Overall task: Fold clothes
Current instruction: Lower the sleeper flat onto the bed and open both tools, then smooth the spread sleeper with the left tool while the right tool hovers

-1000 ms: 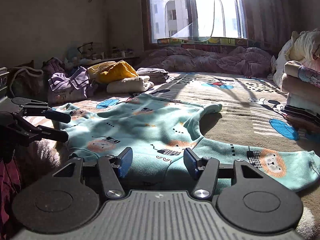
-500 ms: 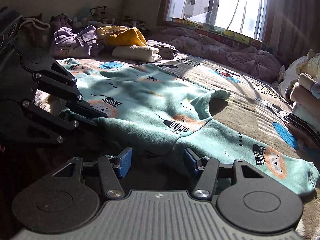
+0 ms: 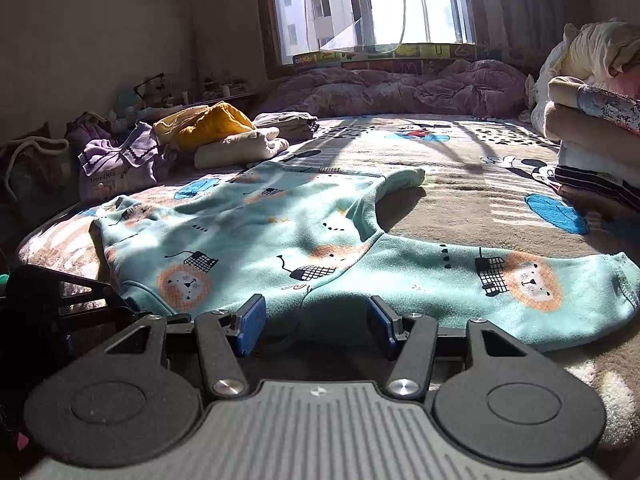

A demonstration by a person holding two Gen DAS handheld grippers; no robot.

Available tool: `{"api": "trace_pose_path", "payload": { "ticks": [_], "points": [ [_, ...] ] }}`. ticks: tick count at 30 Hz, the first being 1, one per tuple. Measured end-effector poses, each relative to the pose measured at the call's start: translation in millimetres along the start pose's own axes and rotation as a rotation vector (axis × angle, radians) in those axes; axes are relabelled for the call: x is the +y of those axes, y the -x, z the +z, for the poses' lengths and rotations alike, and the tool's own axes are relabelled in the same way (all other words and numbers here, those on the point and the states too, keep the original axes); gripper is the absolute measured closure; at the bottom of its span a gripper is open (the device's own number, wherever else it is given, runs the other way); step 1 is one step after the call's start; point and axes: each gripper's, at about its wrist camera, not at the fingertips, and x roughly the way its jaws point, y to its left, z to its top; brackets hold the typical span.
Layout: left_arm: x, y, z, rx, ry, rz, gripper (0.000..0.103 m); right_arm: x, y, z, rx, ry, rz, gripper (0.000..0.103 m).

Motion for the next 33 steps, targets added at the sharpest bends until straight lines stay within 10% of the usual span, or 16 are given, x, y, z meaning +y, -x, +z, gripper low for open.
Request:
{"api": "trace_pose_path", "payload": {
  "ticks": [2, 7, 11, 16, 19, 23, 27, 33],
  "points": [
    [10, 0, -1, 0.013, 0.062, -0.022, 0.094, 6, -5, 3, -0.016, 0.024, 0.015, 0.048],
    [45, 4, 7, -0.018, 0.26, -0.043, 0.046, 1, -20, 5, 0.023, 0.007, -0.035, 0.053],
    [45, -8, 23, -0.049, 0.266, -0.031, 0.05, -18, -19, 3, 0.026, -0.107, -0.045, 0.053],
    [21, -34, 45, -0.043, 0.095, 0.032, 0.098, -32, -18, -3, 0.037, -0.187, -0.077, 0.052],
    [14, -35, 45, -0.067, -0.017, 0.087, 0.098, -40, -18, -7, 0.044, -0.22, -0.117, 0.052],
    [8, -38, 33, -0.06, -0.003, -0.034, 0.101, -41, -6, -2, -0.05, -0.185, -0.148, 0.051],
    [24, -31, 30, -0.059, 0.114, -0.102, 0.099, -12, -8, 0, -0.093, -0.017, -0.089, 0.052],
    [88, -9, -2, -0.049, 0.497, -0.272, 0.068, 15, -33, 2, 0.02, 0.141, -0.131, 0.064]
  ]
}}
